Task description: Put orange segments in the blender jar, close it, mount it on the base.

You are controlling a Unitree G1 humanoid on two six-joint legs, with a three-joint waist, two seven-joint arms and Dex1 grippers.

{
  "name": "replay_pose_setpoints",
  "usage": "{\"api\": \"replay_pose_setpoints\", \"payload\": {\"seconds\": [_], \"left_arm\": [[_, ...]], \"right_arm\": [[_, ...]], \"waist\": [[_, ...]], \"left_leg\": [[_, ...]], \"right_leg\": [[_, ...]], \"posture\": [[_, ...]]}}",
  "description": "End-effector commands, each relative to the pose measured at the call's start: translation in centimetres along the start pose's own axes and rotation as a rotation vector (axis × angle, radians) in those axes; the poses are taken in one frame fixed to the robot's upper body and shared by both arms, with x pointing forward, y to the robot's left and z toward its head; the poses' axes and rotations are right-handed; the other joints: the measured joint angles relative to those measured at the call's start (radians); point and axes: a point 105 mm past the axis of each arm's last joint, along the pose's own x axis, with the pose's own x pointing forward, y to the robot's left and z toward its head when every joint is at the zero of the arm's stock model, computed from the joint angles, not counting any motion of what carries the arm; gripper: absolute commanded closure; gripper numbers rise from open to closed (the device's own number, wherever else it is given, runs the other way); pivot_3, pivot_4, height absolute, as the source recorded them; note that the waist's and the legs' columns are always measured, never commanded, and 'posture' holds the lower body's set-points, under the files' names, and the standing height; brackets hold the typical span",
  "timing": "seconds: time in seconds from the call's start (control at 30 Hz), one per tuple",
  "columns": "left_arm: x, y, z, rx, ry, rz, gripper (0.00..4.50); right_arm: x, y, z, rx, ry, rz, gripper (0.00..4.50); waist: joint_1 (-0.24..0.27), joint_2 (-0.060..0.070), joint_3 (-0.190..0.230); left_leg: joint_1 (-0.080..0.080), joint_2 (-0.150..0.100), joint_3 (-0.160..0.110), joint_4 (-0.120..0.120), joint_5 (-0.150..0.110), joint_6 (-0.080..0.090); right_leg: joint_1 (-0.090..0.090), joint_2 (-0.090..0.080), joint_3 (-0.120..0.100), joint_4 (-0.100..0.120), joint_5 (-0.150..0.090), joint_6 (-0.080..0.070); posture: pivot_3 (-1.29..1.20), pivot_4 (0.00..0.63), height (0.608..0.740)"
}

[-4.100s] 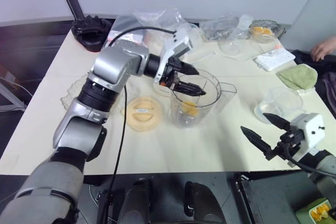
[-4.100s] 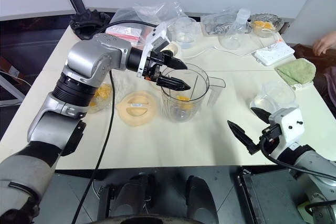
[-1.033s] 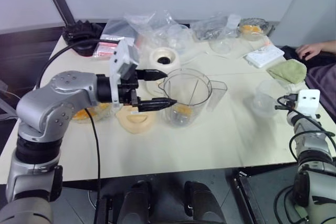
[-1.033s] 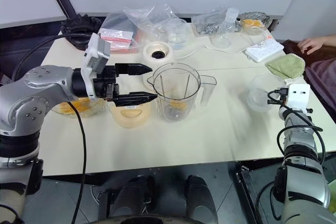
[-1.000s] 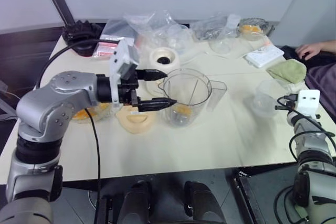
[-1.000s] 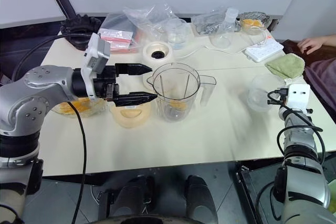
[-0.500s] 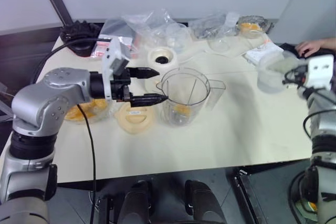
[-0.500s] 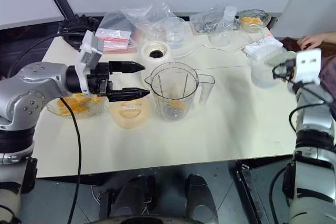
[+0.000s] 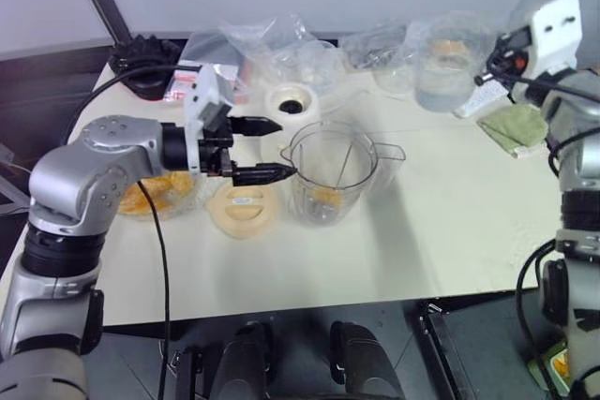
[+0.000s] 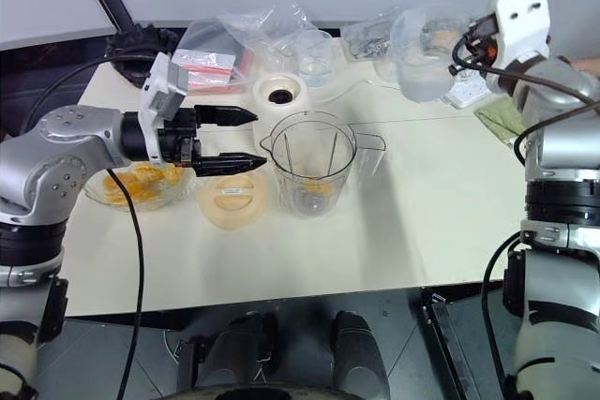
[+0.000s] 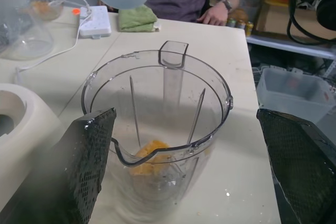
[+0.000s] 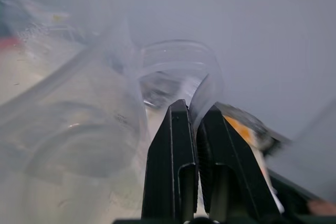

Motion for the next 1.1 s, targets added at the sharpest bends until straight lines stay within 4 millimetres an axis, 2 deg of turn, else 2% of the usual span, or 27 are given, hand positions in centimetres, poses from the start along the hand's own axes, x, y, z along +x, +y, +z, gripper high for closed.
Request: {"api": "replay_pose_setpoints", "payload": {"seconds": [0.03, 0.23, 0.43, 0.6, 0.87, 1.1], "left_arm": [[-0.4, -0.6, 1.3, 0.047, -0.031, 0.001, 0.0], [-0.6, -0.9, 1.4, 0.049, -0.033, 0.014, 0.0], [-0.5, -0.8, 1.5, 0.049, -0.053, 0.036, 0.0], [-0.5, -0.9, 1.5, 0.051, -0.058, 0.037, 0.0], [-0.4, -1.0, 1.6, 0.053, -0.067, 0.032, 0.0], [-0.2, -1.0, 1.3, 0.063, -0.058, 0.026, 0.0]], "right_arm": [[-0.1, 0.3, 3.4, -0.015, -0.099, 0.045, 4.48], [-0.1, 2.3, 4.5, -0.045, -0.125, 0.133, 4.48], [0.1, 4.2, 5.3, -0.149, -0.157, 0.159, 4.48], [0.1, 5.0, 6.2, -0.23, -0.19, 0.181, 4.48], [-0.4, 6.8, 6.0, -0.388, -0.194, 0.258, 4.48], [-0.5, 7.2, 5.7, -0.531, -0.221, 0.249, 4.48]], "waist": [[0.0, 0.0, 0.0], [0.0, 0.0, 0.0], [-0.001, 0.0, 0.0], [0.001, 0.0, 0.0], [0.0, 0.0, 0.0], [0.0, 0.0, 0.0]], "left_leg": [[0.0, 0.0, 0.0, 0.0, 0.0, 0.0], [-0.003, 0.0, 0.0, 0.0, 0.0, 0.0], [-0.003, 0.0, 0.001, 0.0, 0.0, 0.0], [-0.003, 0.0, 0.001, 0.0, 0.0, 0.0], [-0.005, 0.0, 0.001, 0.0, 0.0, 0.0], [-0.005, 0.0, 0.001, 0.0, 0.0, 0.0]], "right_leg": [[0.0, 0.0, 0.0, 0.0, 0.0, 0.0], [-0.003, 0.0, 0.0, 0.001, 0.0, 0.0], [-0.003, 0.0, 0.0, 0.001, 0.0, 0.0], [-0.004, 0.0, 0.0, 0.001, 0.0, 0.0], [-0.005, 0.0, 0.0, 0.001, 0.0, 0.0], [-0.005, 0.0, 0.0, 0.001, 0.0, 0.0]], "posture": [[0.0, 0.15, 0.74], [0.0, 0.15, 0.74], [0.0, 0.15, 0.74], [0.0, 0.15, 0.74], [0.0, 0.15, 0.74], [0.0, 0.15, 0.74]]}}
